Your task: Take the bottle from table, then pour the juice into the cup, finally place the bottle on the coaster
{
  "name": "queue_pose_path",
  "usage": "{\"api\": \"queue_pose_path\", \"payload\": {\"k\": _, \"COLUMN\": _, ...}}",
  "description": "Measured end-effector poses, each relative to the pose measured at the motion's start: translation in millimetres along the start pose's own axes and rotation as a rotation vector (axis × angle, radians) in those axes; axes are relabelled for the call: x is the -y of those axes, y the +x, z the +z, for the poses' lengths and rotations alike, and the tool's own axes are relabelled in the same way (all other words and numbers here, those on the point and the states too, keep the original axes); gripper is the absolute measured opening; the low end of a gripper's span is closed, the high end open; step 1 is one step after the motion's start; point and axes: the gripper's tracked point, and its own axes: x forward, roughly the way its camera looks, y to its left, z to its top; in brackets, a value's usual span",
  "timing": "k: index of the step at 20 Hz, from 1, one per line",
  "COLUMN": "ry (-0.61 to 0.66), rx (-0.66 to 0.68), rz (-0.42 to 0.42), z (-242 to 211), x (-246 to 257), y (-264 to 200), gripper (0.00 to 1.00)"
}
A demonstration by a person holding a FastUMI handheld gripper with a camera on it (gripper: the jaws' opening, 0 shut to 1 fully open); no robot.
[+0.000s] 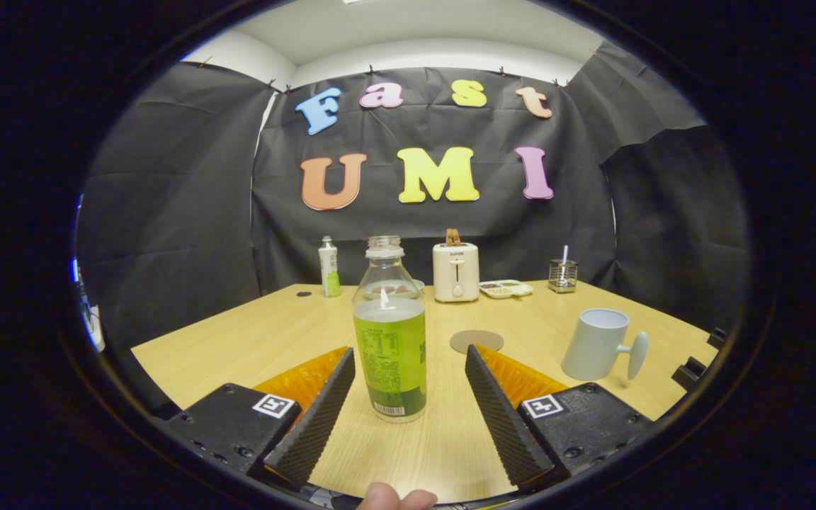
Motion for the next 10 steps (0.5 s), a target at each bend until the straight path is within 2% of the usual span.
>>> {"api": "queue_pose_path", "payload": {"k": 10, "ry": -0.049, "rx": -0.094, "rz": -0.043, "z": -14, "x": -7, "y": 37, "gripper": 1.0}}
